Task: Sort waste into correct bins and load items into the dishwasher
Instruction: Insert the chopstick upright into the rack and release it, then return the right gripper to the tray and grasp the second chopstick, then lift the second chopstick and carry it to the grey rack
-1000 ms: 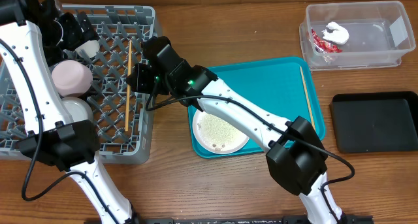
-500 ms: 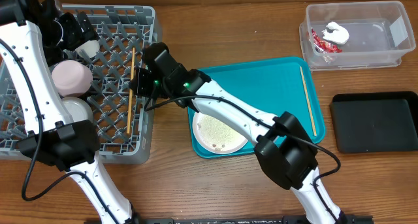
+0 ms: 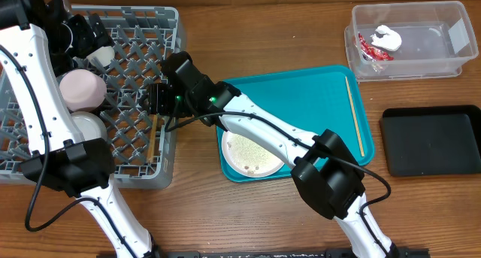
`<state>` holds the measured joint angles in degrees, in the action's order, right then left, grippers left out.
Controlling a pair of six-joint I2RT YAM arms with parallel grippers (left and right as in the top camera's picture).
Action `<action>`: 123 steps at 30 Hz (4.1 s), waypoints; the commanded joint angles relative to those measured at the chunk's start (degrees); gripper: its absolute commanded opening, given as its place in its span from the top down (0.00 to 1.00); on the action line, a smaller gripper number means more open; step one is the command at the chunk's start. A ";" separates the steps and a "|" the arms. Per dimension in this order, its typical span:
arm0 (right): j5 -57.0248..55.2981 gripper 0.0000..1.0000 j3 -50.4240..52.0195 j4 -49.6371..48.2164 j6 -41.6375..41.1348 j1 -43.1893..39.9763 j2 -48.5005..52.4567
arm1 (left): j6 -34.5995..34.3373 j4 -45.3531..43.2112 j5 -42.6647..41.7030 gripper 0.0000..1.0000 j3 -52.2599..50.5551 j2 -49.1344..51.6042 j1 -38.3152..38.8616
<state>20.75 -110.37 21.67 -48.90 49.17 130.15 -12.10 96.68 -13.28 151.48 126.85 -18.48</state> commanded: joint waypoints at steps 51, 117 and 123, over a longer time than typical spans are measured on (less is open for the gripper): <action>-24.35 0.27 23.47 38.69 47.23 -46.73 -17.49 | -0.59 0.11 0.17 0.00 0.07 -1.84 -0.15; 9.88 0.96 21.20 -23.96 -7.58 -5.46 -15.02 | -0.61 0.11 0.17 0.00 0.07 -1.84 -0.15; 6.64 0.96 21.20 -32.39 -9.94 -2.01 -10.58 | -0.61 0.11 0.17 0.00 0.07 -1.84 -0.15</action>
<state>31.83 -88.14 -8.08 -56.21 47.37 116.29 -12.10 96.68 -13.26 151.48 126.85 -18.48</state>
